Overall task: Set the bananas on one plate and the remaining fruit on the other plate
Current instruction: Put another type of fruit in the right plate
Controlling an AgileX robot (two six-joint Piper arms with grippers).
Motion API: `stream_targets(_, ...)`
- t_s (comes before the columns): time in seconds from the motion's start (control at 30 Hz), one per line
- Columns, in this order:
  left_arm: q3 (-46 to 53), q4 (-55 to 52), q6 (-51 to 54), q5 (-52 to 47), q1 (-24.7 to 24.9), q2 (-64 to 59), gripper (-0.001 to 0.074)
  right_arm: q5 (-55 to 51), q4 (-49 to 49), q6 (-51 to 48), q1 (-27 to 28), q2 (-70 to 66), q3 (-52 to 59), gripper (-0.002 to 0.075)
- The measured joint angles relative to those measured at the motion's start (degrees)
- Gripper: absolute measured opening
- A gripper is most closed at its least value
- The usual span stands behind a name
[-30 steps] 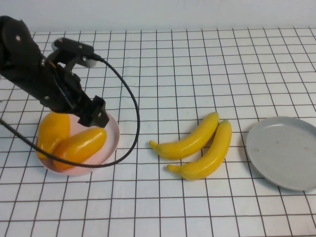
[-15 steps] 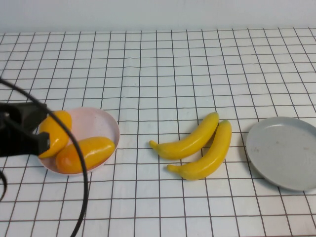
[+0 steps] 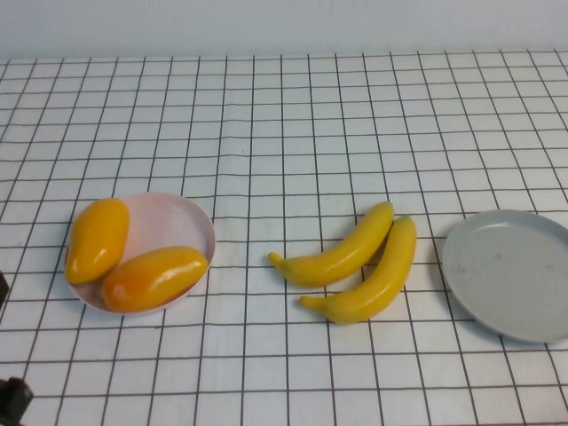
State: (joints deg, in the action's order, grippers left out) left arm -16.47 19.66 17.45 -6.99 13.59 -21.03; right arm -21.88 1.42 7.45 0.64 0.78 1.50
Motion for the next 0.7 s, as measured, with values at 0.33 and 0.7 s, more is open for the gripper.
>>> stream_targets(0.33, 14.55, -4.87, -2.0, 8.34, -4.54, 14.2, 0.0001, 0.0, 0.0, 0.0, 0.0, 0.0, 0.0, -0.0016)
stream_targets(0.7, 17.87, -12.44, -11.83, -8.51, -18.37, 21.52, 0.0, 0.0, 0.0, 0.0, 0.0, 0.0, 0.0, -0.0016)
